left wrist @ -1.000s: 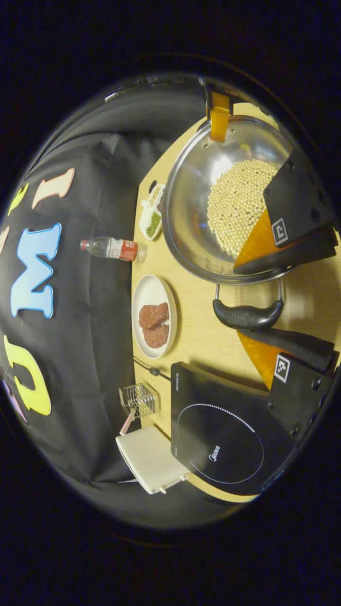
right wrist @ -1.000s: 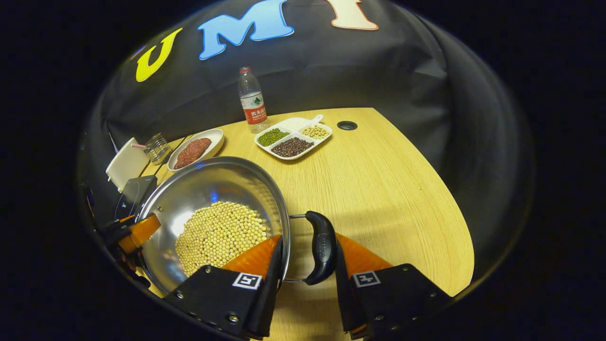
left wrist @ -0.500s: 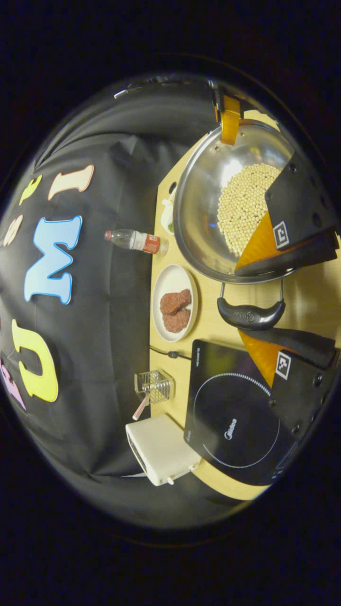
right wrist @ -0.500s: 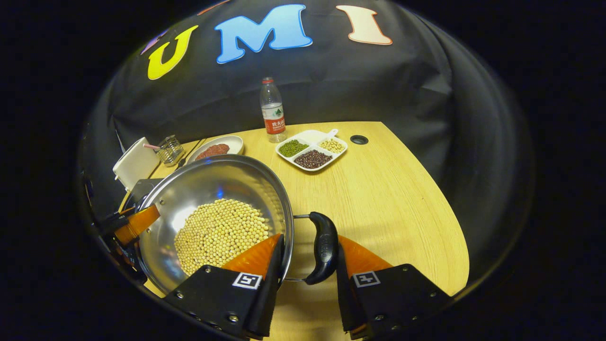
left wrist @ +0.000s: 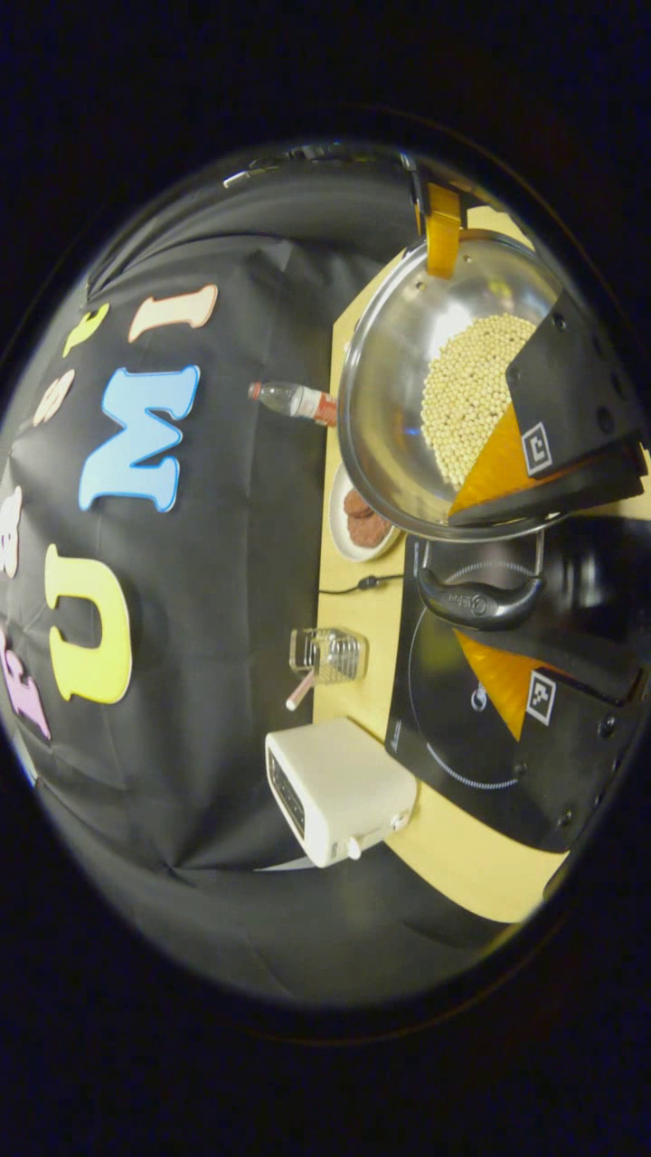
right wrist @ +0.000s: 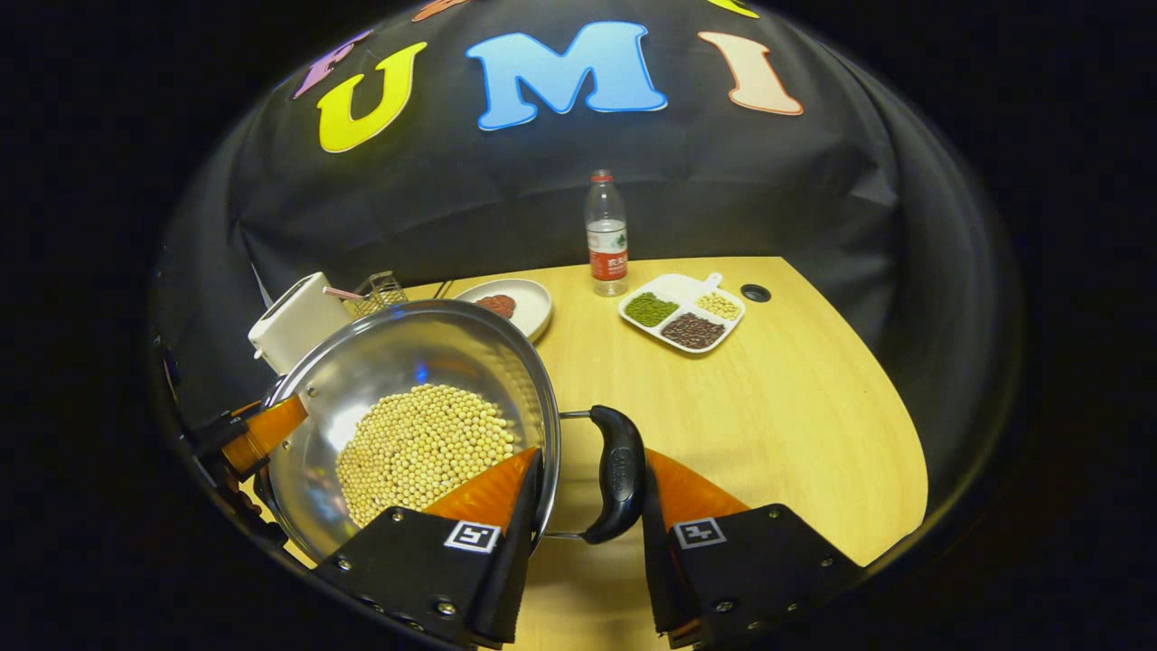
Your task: First push the handle of the pot to place it horizontally, then grasp the pot with both hands and set it on the induction cooktop.
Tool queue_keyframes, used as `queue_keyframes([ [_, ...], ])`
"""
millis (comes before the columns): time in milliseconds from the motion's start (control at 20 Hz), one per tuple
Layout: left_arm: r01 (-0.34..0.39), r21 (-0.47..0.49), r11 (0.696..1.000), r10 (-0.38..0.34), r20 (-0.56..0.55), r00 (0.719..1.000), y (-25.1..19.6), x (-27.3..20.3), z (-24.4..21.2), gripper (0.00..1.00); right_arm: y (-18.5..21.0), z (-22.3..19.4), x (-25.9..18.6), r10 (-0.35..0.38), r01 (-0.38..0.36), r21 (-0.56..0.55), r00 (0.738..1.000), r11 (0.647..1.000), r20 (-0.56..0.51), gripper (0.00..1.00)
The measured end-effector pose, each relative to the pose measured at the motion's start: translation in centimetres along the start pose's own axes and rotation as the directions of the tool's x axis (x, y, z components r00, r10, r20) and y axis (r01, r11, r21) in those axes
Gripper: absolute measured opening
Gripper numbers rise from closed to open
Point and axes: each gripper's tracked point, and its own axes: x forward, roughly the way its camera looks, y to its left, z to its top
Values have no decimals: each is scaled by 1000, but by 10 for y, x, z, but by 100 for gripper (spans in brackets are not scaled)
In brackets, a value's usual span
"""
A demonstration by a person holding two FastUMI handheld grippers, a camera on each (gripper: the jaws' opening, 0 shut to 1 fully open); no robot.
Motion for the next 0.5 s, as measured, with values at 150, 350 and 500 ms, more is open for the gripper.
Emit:
queue_keyframes([
  [150, -16, -7, 1000, 16, 6, 1000, 42, -2, 4, 68, 38, 0, 4, 18, -18, 4, 1000, 1000, -1, 55],
  [350, -23, 1, 1000, 23, 13, 1000, 93, -3, 6, 60, 85, -4, 9, 34, -34, 22, 999, 999, 4, 55],
  [500, -16, 1, 1000, 16, 4, 1000, 126, 5, 2, 60, 116, -12, 14, 38, -38, 46, 999, 998, 5, 55],
])
